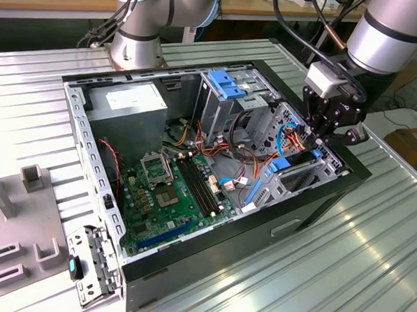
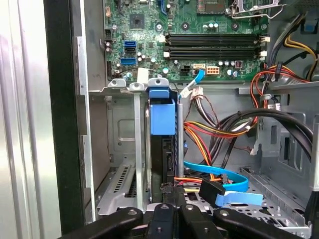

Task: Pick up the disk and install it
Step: 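Insert the second disk wire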

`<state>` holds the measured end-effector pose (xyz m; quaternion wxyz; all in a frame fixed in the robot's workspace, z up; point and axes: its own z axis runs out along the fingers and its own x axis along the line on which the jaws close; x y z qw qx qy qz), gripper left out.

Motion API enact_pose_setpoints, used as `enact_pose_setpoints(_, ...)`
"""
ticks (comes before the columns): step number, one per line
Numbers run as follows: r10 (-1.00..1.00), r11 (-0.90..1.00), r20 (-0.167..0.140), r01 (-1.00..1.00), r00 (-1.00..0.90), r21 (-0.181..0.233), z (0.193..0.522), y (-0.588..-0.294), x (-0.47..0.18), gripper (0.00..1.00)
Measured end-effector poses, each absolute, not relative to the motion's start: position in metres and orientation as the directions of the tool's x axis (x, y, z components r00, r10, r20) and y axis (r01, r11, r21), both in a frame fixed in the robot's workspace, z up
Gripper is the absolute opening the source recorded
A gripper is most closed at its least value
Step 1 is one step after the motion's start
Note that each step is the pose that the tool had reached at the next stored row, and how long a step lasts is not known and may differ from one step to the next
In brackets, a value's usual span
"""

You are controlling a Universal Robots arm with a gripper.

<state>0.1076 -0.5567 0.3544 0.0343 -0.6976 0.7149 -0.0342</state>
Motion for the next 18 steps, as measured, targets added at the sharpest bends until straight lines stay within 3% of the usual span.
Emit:
enact_pose_setpoints(6, -1.000, 0.025, -0.002, -0.995, -0.025, -0.096, 0.357, -0.557, 0.108, 0.11)
enact_pose_setpoints(12, -1.000, 0.025, -0.004, -0.998, -0.025, -0.053, 0.374, -0.555, 0.109, 0.11)
enact_pose_setpoints(15, -1.000, 0.025, -0.004, -1.000, -0.025, -0.011, 0.378, -0.551, 0.111, 0.11)
enact_pose_setpoints(18, -1.000, 0.025, -0.005, -1.000, -0.025, -0.010, 0.391, -0.544, 0.112, 0.11)
